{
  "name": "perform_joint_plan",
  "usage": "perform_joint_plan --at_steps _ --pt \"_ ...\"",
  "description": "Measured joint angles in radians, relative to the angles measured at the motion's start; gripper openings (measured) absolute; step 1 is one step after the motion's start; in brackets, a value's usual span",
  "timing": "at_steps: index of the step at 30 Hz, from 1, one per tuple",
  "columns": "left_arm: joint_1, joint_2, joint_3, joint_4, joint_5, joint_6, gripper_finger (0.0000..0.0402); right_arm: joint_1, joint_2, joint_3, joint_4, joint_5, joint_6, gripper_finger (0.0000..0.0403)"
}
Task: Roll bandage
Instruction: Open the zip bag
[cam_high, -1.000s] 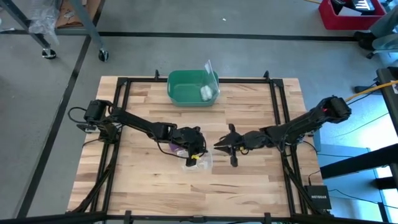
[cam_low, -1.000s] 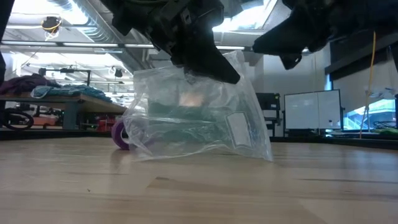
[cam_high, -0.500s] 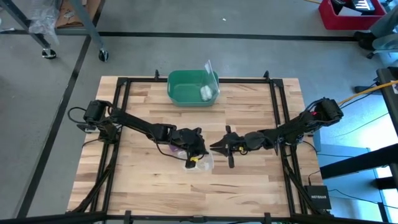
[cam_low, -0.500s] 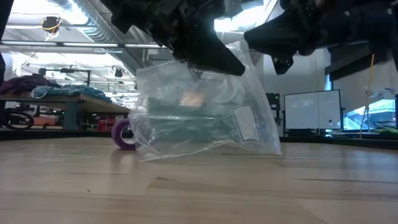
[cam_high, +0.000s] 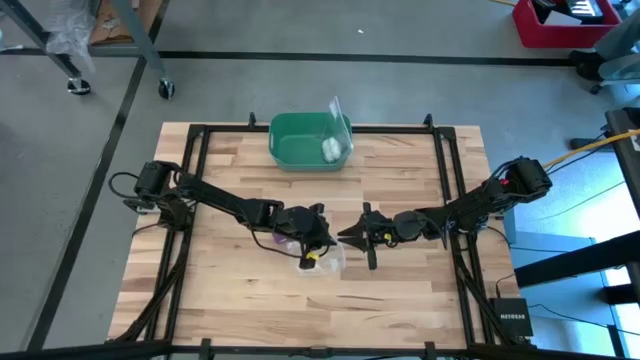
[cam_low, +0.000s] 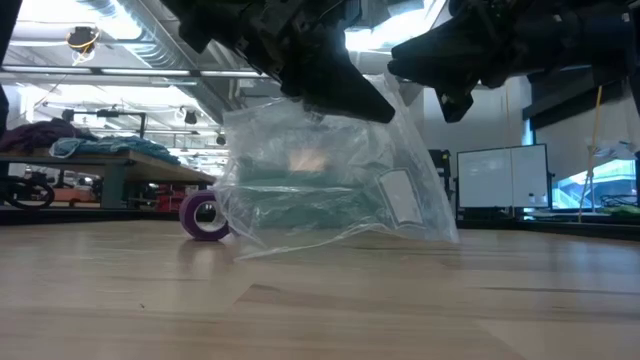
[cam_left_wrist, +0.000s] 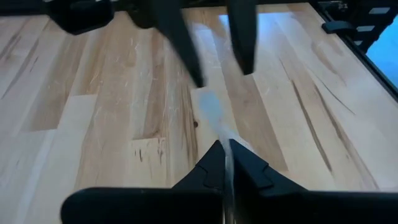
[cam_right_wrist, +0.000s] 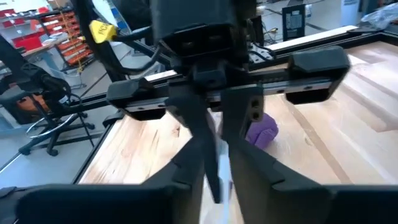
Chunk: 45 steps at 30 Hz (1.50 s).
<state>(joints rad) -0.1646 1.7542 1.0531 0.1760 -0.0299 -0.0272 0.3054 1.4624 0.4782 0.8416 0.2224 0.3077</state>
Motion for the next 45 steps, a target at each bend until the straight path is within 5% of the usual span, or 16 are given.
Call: perform_joint_plan --at_steps 11,32,45 --pt "-0.006 0.0 0.0 0.004 0.0 0.009 0.0001 0.0 0.0 0.0 -0.007 0.002 -0.05 0.0167" --pt "-0.006 0.0 0.0 0.045 -0.011 0.026 0.0001 0.0 0.0 0.002 0.003 0.001 -0.053 0.0007" --pt "-0.005 0.0 0.0 0.043 -0.083 0.004 0.0001 0.002 0.02 0.002 -0.009 -0.04 -0.053 0.0007"
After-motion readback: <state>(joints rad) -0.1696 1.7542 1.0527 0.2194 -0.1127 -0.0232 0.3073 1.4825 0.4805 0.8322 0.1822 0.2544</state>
